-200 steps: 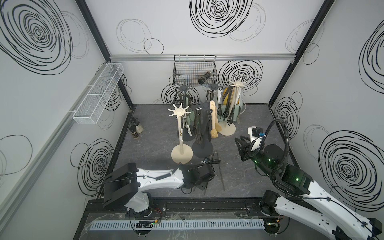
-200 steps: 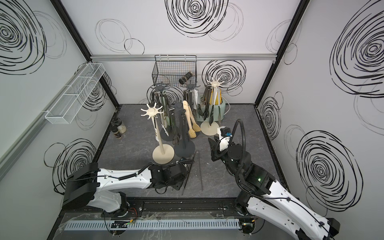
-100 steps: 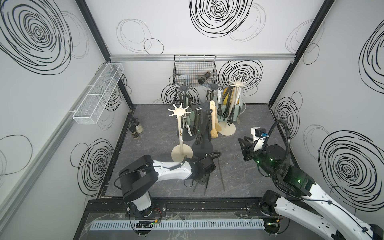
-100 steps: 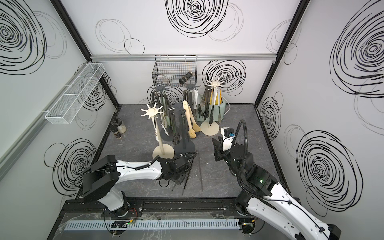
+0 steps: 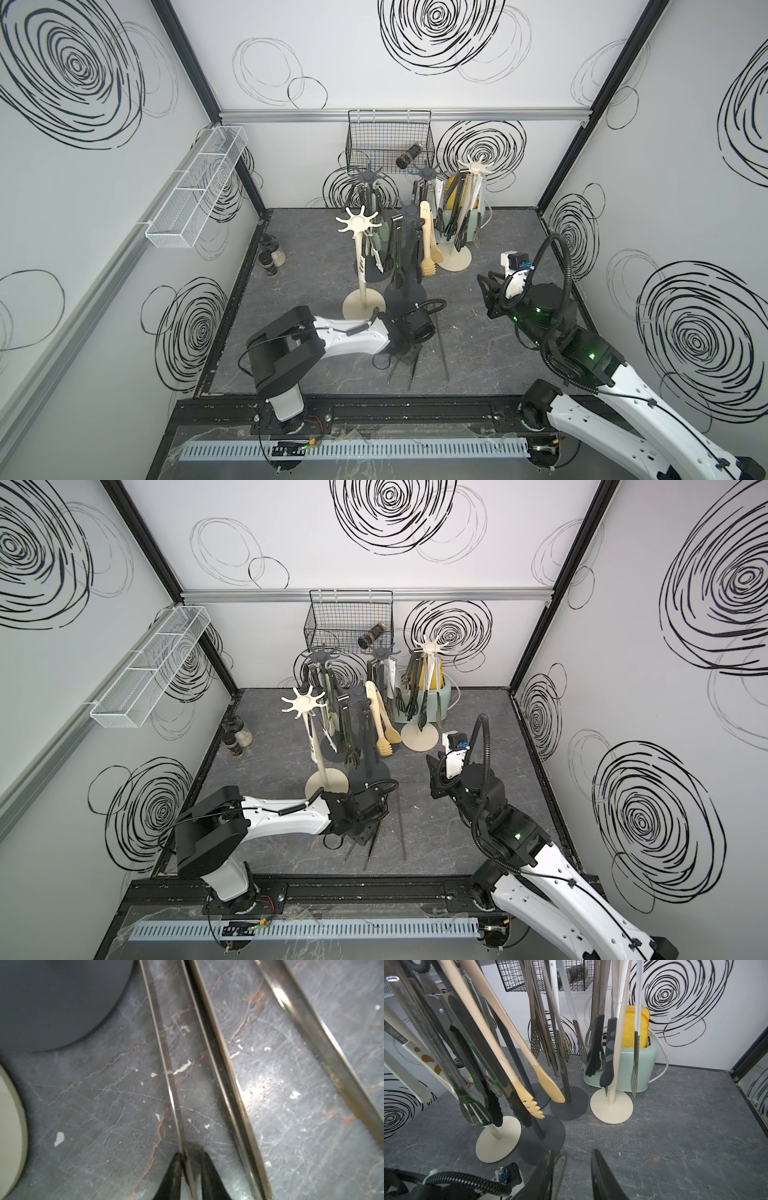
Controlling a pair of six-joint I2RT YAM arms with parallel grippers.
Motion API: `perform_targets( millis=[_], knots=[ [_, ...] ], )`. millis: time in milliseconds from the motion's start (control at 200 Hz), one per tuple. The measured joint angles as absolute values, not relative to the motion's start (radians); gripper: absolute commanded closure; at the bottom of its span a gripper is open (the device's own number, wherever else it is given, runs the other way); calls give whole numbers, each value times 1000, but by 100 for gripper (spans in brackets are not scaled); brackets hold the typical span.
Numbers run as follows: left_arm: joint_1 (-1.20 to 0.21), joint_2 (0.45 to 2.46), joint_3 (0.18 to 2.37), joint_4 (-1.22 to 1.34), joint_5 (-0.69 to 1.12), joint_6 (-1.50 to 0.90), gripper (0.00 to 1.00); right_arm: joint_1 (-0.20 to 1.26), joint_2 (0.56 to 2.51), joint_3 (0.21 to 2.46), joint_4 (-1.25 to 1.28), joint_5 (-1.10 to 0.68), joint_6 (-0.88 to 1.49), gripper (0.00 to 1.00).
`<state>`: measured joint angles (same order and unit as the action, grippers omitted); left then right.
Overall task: Hang food tongs on kitchen utensil racks
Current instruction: Pick up the food tongs from the center of the board.
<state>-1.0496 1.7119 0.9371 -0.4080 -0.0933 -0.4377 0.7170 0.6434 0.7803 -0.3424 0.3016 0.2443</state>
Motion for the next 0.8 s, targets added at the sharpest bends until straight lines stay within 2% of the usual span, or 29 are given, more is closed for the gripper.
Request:
perform_targets(
  millis=[315,335,640,801],
  knots=[
    [-1053,1711,937,-399,-94,-439,95,693,640,779,-343,274,242,67],
    [-1054,1711,937,-399,-94,-439,100,691,640,779,-342,274,243,67],
    [-1082,1701,937,-398,-132,-443,100,684,625,779,-343,271,243,67],
    [-1103,1623,938,-404,-194,-445,100,680,614,779,-343,272,243,67]
  ],
)
